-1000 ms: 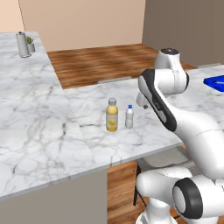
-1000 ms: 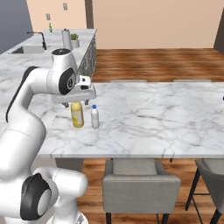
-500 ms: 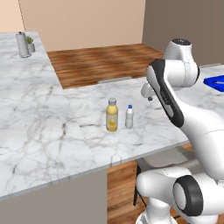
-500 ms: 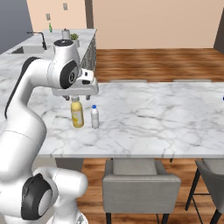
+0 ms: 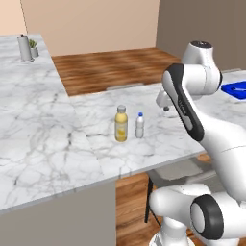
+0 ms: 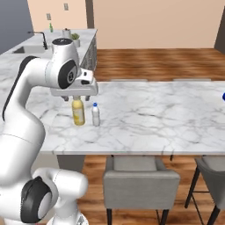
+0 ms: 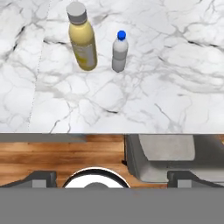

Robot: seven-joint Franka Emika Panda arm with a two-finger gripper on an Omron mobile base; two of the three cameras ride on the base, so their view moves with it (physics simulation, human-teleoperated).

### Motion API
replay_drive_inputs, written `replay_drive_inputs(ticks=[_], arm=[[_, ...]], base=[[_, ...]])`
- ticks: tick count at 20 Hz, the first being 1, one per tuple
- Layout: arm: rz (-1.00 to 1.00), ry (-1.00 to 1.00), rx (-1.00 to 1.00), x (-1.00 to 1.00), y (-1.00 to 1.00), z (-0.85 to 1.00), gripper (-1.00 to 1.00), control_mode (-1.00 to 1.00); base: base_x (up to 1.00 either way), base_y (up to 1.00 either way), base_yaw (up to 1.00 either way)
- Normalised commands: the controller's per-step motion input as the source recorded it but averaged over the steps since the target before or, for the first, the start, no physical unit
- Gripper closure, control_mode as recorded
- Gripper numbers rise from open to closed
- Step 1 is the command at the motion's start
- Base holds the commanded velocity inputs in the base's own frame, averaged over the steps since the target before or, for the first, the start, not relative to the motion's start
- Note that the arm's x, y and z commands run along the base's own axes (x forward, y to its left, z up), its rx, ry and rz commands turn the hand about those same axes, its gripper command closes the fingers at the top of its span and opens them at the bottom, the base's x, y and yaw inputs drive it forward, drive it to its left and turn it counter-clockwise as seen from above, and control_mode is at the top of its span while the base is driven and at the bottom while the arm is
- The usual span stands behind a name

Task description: Place the drinks on the dining counter in a tight cluster.

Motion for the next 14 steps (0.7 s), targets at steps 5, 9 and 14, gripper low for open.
replay_drive_inputs(ticks=[5,9,14], arm=[[0.0,0.0,0.0,0.0,0.0,0.0,-1.0,1.0],[0.0,0.0,0.0,0.0,0.0,0.0,-1.0,1.0],[0.0,0.0,0.0,0.0,0.0,0.0,-1.0,1.0]], base=[[-1.0,0.01,0.0],[-0.84,0.56,-0.05],[-0.47,0.96,-0.26]])
